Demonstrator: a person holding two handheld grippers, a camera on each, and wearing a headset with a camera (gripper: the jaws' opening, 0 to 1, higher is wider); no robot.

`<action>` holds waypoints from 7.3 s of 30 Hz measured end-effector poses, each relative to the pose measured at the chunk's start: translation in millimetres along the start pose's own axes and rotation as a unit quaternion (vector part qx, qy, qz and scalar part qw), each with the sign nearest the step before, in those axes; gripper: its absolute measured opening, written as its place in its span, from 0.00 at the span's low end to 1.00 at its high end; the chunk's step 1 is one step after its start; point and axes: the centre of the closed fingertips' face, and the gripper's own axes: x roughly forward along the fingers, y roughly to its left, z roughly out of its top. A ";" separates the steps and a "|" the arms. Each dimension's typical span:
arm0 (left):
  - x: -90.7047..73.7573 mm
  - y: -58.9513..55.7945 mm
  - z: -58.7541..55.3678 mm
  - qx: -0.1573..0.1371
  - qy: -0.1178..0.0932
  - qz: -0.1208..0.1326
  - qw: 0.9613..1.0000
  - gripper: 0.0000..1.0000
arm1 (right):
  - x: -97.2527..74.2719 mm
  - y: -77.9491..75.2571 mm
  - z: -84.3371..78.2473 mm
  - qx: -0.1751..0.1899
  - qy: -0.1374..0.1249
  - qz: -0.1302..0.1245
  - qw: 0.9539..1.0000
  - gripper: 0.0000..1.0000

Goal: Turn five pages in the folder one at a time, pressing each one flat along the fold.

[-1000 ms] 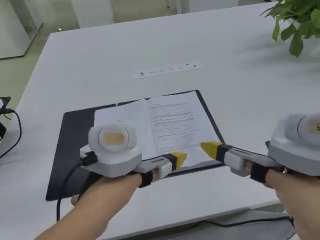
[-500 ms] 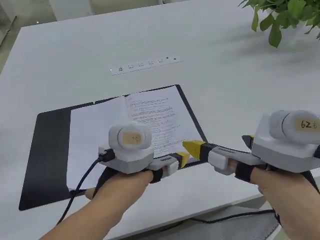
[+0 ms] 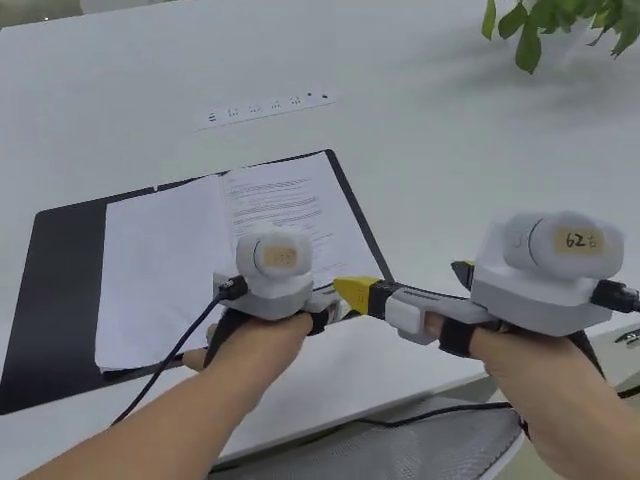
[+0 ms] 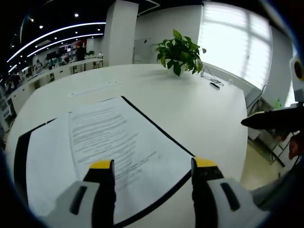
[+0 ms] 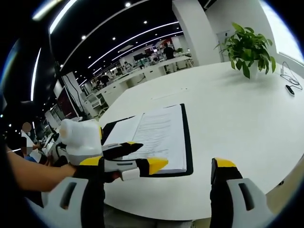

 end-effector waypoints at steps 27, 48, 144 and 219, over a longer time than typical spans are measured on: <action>15.9 19.6 -21.7 0.025 -0.080 0.039 0.996 0.48 | 0.3 -13.8 -12.5 0.010 0.021 0.000 1.000 0.91; 9.5 44.1 -18.3 -0.016 -0.086 0.073 0.994 0.14 | 6.8 -5.0 -23.2 0.012 0.036 0.015 0.999 0.86; -170.3 143.1 5.9 -0.016 -0.145 0.092 0.985 0.30 | 101.8 133.3 8.0 0.166 -0.052 0.124 0.977 0.00; -133.9 204.6 -102.5 -0.013 0.003 0.106 0.994 0.20 | 156.7 178.9 -100.6 -0.022 0.056 0.110 0.992 0.00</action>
